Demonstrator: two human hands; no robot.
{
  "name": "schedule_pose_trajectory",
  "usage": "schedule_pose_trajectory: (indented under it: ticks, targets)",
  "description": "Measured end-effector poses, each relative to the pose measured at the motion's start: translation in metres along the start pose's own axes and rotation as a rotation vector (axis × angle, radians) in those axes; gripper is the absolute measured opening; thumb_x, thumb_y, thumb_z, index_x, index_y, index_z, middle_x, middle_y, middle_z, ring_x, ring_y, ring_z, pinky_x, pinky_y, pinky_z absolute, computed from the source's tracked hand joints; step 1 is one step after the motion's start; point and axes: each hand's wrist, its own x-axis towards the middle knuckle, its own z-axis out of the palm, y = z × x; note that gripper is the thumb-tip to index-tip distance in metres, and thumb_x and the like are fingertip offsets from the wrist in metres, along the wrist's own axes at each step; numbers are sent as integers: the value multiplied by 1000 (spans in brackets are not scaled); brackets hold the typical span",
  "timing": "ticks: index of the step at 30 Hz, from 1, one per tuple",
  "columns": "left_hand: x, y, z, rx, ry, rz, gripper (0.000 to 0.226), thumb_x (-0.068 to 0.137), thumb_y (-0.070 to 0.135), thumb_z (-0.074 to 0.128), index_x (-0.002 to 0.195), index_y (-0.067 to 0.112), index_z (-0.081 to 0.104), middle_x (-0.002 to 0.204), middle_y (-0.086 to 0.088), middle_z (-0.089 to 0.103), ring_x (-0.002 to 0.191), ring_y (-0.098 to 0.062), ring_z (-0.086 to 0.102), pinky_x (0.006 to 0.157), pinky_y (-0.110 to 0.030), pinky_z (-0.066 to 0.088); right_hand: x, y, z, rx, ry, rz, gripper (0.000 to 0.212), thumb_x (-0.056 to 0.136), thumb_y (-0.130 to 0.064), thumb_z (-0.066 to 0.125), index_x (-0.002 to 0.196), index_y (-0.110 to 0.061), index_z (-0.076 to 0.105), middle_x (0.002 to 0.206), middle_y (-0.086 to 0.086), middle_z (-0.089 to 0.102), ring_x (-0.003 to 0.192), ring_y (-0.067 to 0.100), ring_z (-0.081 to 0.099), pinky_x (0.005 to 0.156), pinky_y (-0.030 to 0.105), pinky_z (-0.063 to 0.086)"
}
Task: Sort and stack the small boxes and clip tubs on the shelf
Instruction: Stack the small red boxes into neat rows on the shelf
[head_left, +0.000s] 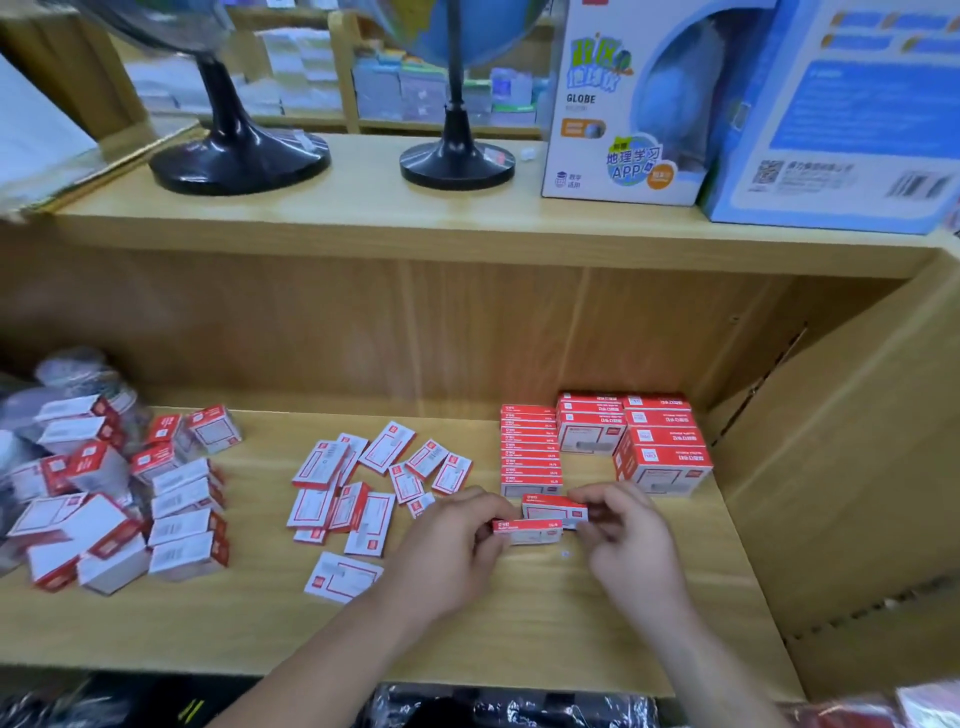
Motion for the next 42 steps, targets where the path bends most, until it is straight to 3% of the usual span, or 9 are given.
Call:
schedule_pose_trajectory:
  ticks: [6, 10, 15, 19, 25, 29, 32, 37, 42]
  targets:
    - [6, 1, 16, -8, 82, -70, 17, 87, 17, 71, 97, 29, 66, 87, 16, 62, 77, -3, 59, 69, -21, 50, -2, 4, 1, 219, -73, 67, 69, 76, 30, 47, 113, -26, 66, 117, -4, 67, 107, 1, 66, 90, 12, 50]
    - [13, 5, 20, -2, 136, -82, 15, 87, 18, 74, 96, 26, 65, 85, 17, 58, 77, 1, 58, 68, -14, 47, -6, 17, 4, 379, -147, 194, 66, 81, 25, 59, 132, -18, 55, 129, -3, 65, 120, 6, 62, 97, 18, 50]
    - [19, 0, 13, 250, 167, -42, 20, 82, 44, 68, 91, 33, 54, 89, 15, 58, 81, -5, 55, 69, -25, 45, 4, 24, 6, -93, -52, 131, 42, 78, -16, 85, 117, -10, 71, 98, -4, 57, 81, 4, 62, 78, 14, 51]
    - [20, 5, 5, 611, 22, -87, 43, 91, 64, 48, 111, 30, 66, 108, 8, 62, 110, -16, 56, 83, -31, 46, 6, 22, 11, -213, -79, 48, 24, 80, -28, 82, 103, -23, 77, 87, -11, 53, 80, 7, 64, 80, 36, 57]
    - [22, 10, 2, 623, -39, -50, 46, 103, 57, 34, 124, 26, 60, 121, 6, 57, 123, -15, 47, 88, -31, 41, 7, 15, 14, -336, -94, 2, 27, 88, -41, 70, 113, -31, 71, 86, -11, 48, 79, 6, 58, 74, 30, 52]
    - [22, 7, 10, 624, -36, -32, 46, 104, 55, 31, 121, 26, 62, 116, 5, 59, 116, -17, 52, 86, -33, 45, 14, 12, 13, -475, -202, 13, 37, 95, -47, 57, 129, -31, 57, 92, -10, 45, 89, 12, 55, 76, 28, 48]
    - [22, 0, 19, 613, 13, 9, 41, 97, 51, 36, 98, 26, 68, 90, 6, 62, 89, -17, 62, 69, -30, 51, 18, 7, 16, -596, -251, -12, 44, 99, -48, 45, 139, -29, 47, 101, -6, 49, 103, 17, 54, 84, 29, 46]
    - [25, -5, 24, 654, 0, 60, 23, 70, 32, 86, 77, 24, 66, 71, 4, 57, 66, -18, 60, 54, -27, 50, 16, 16, 17, -618, -256, -34, 50, 99, -52, 42, 145, -34, 42, 96, -9, 44, 99, 15, 53, 80, 27, 44]
    - [26, -10, 19, 597, 15, 75, 16, 86, 41, 67, 82, 26, 68, 73, 7, 59, 68, -16, 63, 54, -26, 47, 16, 16, 13, -594, -247, -40, 50, 97, -54, 47, 145, -41, 44, 90, -11, 41, 91, 14, 53, 74, 26, 44]
